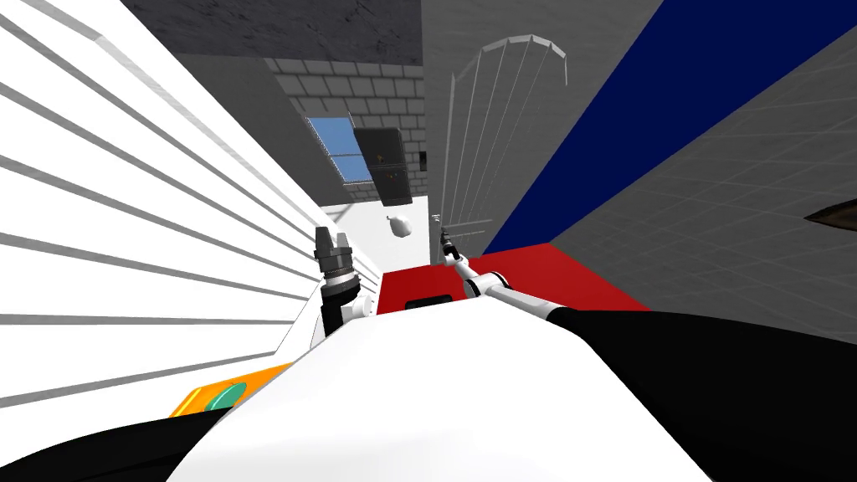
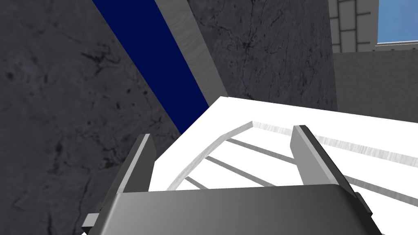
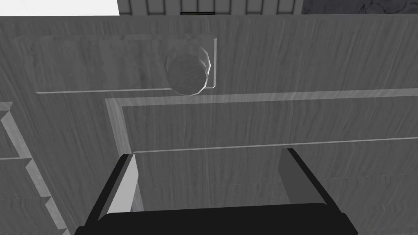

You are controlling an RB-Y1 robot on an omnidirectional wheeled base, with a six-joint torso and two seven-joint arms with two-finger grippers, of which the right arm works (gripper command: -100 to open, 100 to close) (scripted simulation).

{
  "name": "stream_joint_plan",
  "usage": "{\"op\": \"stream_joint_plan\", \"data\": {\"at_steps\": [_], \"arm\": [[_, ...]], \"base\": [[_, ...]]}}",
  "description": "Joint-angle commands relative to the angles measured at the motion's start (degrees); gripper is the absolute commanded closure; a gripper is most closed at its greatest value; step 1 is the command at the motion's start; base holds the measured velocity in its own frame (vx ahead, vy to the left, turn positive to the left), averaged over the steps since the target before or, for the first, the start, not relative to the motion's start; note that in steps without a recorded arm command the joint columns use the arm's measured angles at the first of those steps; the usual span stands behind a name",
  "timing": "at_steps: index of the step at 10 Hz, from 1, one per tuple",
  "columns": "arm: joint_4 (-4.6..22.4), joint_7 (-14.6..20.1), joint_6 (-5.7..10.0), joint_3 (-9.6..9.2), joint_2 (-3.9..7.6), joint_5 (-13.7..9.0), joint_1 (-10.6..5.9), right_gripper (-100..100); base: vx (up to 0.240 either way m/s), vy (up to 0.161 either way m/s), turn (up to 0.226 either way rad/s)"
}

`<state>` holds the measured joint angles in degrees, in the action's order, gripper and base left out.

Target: Pull the door open

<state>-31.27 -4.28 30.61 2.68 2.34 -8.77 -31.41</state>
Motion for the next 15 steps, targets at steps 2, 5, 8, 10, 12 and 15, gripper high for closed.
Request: {"op": "stream_joint_plan", "data": {"at_steps": [2,5,8,10,12,15], "arm": [[3.01,-0.29,0.0,0.26,-0.3,-0.27,-1.72,-100],[2.34,1.16,-0.02,0.26,1.65,-0.35,-0.96,-100],[2.91,4.32,0.33,0.34,5.65,-0.66,-0.08,-100],[3.7,5.76,0.49,0.38,7.46,-0.8,0.32,-100],[3.13,5.76,0.49,0.38,7.46,-0.8,0.32,-100],[3.64,9.05,0.85,0.48,11.53,-1.11,1.24,-100]], "base": [[0.079,-0.009,0.009],[0.063,0.036,0.074],[0.106,0.078,0.142],[0.132,0.072,0.125],[0.038,-0.001,-0.021],[0.104,0.022,0.135]]}}
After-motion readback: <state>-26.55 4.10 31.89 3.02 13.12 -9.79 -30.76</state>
